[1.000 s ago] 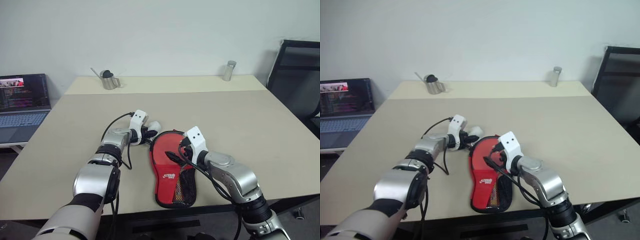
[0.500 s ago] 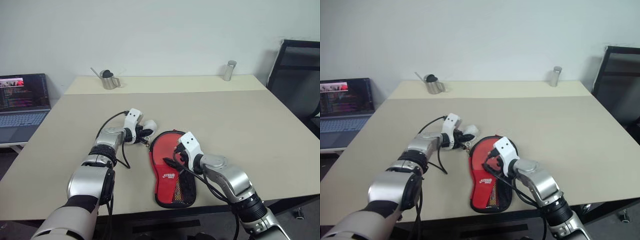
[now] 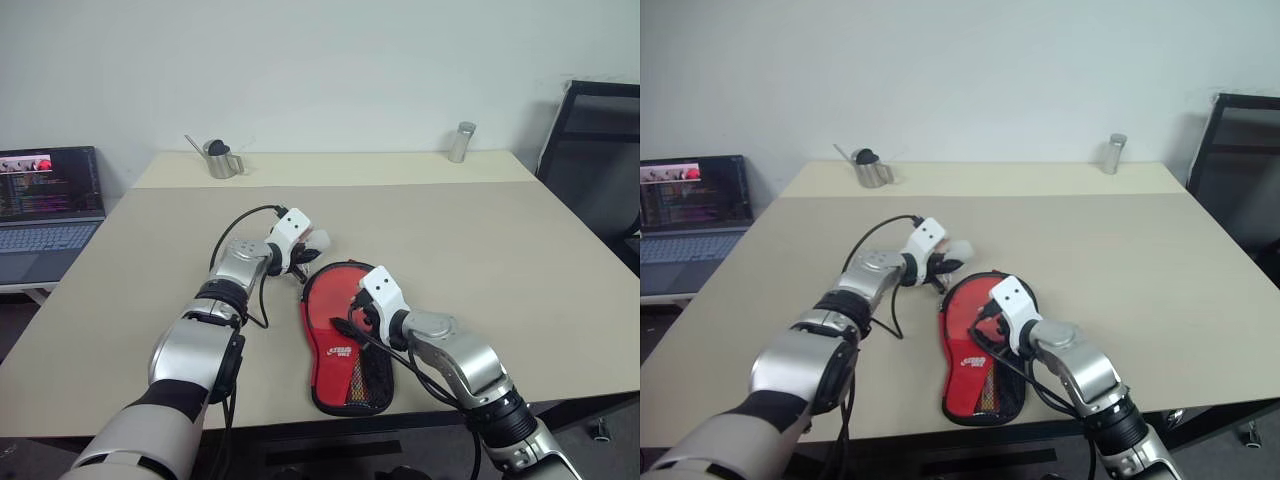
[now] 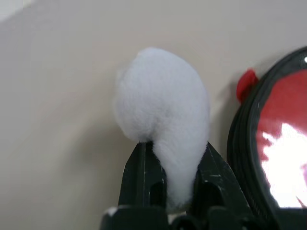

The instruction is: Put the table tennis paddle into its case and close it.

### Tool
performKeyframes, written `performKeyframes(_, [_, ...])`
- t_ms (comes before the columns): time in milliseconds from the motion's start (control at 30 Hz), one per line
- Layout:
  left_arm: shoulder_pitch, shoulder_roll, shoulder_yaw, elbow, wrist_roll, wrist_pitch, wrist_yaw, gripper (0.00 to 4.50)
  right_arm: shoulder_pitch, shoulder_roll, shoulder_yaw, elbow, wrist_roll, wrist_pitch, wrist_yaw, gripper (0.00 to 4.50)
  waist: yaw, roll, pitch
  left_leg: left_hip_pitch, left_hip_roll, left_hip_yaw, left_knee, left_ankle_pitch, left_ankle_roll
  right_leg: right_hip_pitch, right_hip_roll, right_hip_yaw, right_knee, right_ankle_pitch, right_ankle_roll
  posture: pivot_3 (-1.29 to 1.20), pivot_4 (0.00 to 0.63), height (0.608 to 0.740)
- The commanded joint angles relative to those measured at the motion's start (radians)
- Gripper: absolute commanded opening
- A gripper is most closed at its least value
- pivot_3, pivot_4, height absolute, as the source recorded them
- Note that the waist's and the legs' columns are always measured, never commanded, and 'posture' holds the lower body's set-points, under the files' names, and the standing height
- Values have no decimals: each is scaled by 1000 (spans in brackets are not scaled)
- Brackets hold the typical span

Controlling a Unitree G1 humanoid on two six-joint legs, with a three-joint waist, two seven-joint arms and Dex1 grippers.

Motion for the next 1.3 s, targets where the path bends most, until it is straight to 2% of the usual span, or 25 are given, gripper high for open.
performKeyframes(33, [-64,-20,-13,2,34,-90,86,182,26,-12,8,-13,-4,24,12,4500,0,0,0,0,0,0,0,0,0,0,0,0,0,0,0,0,150,740])
performKeyframes(533, [-109,-111,-122,42,202,-259,253,182,41,-8,12,-29,-7,42,20,4500,1,0,0,0,0,0,0,0,0,0,-1,0,0,0,0,0,150,740])
performKeyframes(800, [-135,-139,-246,55,348,-394,367,182,55,5,13,-52,-7,65,7,4500,1,0,0,0,0,0,0,0,0,1,-1,-1,0,0,0,0,150,740])
performKeyframes(1300, [-181,-99,-374,77,531,-386,605,182,77,29,21,-87,-5,91,-13,4500,2,0,0,0,0,0,0,0,0,0,-2,-1,0,0,0,0,150,740])
